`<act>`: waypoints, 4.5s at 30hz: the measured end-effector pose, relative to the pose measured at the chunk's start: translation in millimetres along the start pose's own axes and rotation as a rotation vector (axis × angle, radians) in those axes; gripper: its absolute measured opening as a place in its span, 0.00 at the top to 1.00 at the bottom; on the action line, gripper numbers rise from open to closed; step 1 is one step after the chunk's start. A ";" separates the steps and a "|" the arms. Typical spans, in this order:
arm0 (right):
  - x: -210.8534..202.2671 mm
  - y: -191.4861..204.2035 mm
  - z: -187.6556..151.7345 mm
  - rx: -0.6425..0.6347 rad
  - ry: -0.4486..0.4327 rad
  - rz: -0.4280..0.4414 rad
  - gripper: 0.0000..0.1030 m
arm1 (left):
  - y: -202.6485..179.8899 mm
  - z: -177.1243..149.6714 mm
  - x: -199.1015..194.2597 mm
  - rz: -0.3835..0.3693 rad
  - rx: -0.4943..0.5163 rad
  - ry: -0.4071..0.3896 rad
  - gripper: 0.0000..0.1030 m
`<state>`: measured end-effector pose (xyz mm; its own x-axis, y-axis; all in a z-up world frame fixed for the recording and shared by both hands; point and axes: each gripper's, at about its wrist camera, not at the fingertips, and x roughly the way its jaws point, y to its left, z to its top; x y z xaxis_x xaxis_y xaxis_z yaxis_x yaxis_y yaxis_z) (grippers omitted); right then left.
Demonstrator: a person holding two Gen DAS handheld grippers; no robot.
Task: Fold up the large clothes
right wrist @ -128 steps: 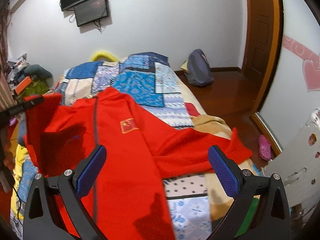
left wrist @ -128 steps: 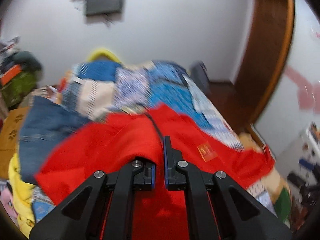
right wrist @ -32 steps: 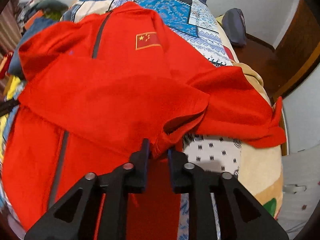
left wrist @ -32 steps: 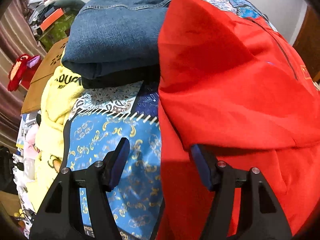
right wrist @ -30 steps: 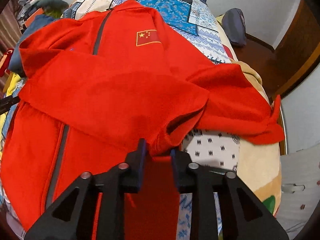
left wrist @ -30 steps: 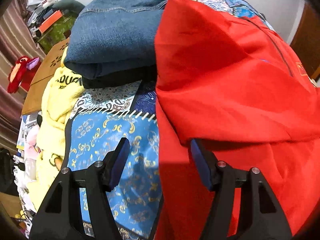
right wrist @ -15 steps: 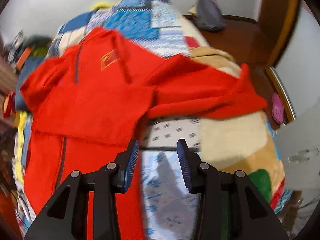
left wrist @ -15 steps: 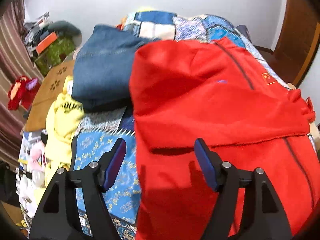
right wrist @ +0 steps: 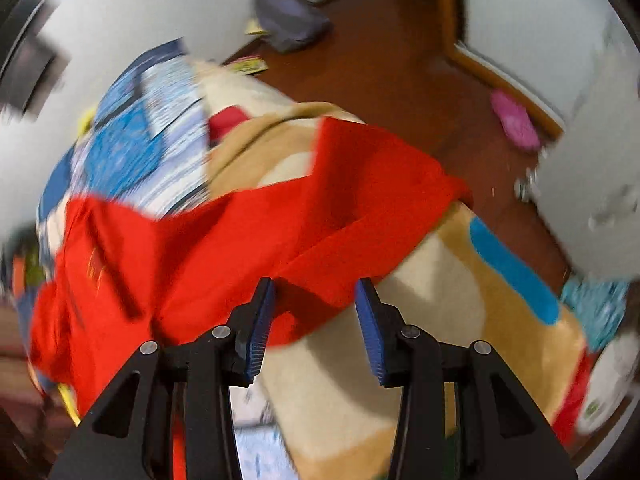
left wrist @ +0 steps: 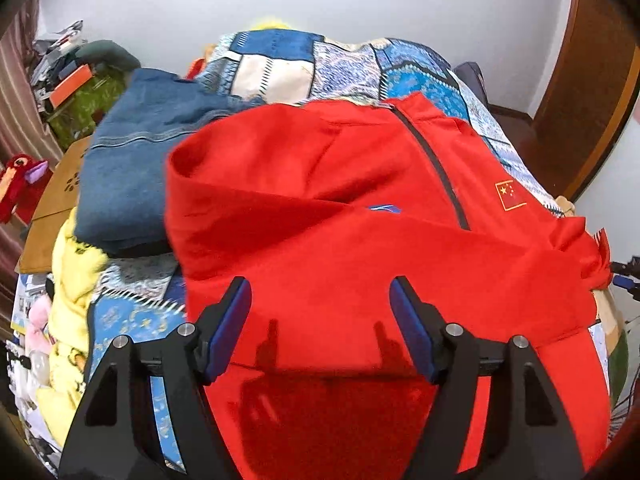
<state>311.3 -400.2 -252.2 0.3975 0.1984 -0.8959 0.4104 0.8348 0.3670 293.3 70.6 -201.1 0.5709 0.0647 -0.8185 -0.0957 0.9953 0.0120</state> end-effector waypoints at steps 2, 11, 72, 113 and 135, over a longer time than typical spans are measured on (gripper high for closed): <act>11.7 -11.3 9.3 0.086 0.004 0.012 0.63 | -8.1 -0.4 8.6 -0.013 0.007 0.014 0.31; 14.3 -22.7 30.7 0.191 -0.018 0.012 0.60 | -37.2 -18.4 46.8 -0.039 0.068 0.104 0.31; 9.3 300.0 -201.1 -1.044 0.136 0.230 0.93 | 60.0 -49.4 -32.9 0.038 -0.087 -0.028 0.24; -38.8 115.2 -105.4 -0.638 -0.021 0.074 0.55 | -201.4 8.5 86.4 -0.086 0.488 0.128 0.31; 12.3 209.8 -111.8 -0.780 0.076 0.116 0.55 | 30.6 4.9 -48.7 -0.048 -0.052 -0.177 0.94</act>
<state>310.5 -165.2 -214.2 0.3340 0.3175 -0.8875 -0.3353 0.9200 0.2029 266.6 98.2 -158.1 0.7097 0.0330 -0.7037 -0.1040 0.9929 -0.0584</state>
